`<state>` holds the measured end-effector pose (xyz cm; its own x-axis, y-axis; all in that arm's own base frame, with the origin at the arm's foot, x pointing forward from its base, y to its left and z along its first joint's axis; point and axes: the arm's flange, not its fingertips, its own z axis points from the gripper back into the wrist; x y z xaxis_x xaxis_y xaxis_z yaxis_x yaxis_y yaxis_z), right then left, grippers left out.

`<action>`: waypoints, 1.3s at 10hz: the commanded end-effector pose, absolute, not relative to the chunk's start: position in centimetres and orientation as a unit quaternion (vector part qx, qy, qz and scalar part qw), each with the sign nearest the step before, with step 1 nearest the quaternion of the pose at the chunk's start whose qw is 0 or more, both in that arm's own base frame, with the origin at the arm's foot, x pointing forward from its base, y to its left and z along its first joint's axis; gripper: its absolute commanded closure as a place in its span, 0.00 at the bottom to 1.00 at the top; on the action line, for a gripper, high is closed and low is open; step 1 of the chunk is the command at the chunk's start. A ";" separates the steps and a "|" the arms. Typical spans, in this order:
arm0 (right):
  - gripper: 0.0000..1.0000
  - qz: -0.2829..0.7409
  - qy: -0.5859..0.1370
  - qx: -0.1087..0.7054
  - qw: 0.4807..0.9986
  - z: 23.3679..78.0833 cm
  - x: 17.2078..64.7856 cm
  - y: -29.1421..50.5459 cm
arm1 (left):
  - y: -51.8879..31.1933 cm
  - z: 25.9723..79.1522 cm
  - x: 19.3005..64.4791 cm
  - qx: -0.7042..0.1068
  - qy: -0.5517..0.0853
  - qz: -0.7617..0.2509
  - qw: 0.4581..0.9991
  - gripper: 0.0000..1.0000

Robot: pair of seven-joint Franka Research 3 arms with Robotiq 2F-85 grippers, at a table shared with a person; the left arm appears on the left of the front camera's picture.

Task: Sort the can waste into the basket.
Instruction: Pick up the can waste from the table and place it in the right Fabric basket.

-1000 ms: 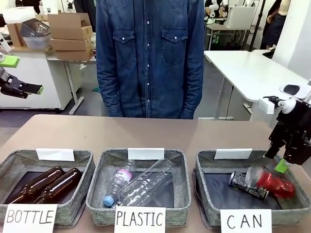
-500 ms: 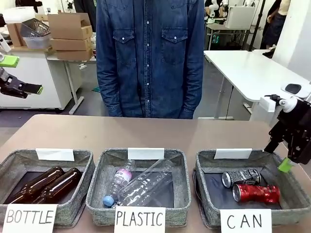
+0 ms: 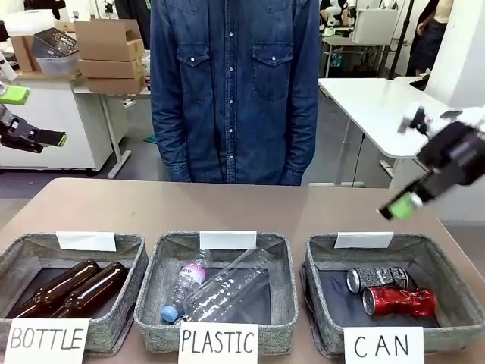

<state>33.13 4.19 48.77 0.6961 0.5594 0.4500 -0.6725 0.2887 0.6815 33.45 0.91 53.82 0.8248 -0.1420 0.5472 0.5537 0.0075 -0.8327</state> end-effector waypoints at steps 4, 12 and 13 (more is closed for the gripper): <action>0.00 -0.174 -0.203 0.627 0.732 51.4 34.9 7.6 | 0.9 54.0 33.3 -0.660 -0.160 -0.251 0.690 0.00; 0.00 0.009 -0.111 0.599 0.793 51.0 36.5 5.7 | 0.9 54.0 33.3 -0.660 -0.160 -0.251 0.690 0.00; 0.00 0.009 -0.111 0.599 0.793 51.0 36.5 5.7 | 0.9 54.0 33.3 -0.660 -0.160 -0.251 0.690 0.00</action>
<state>36.33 6.20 50.82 0.9755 -0.1302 0.1772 -0.1350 0.2817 0.9499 33.44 0.90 53.82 0.8249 -0.1420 0.5472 0.5536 0.0074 -0.8327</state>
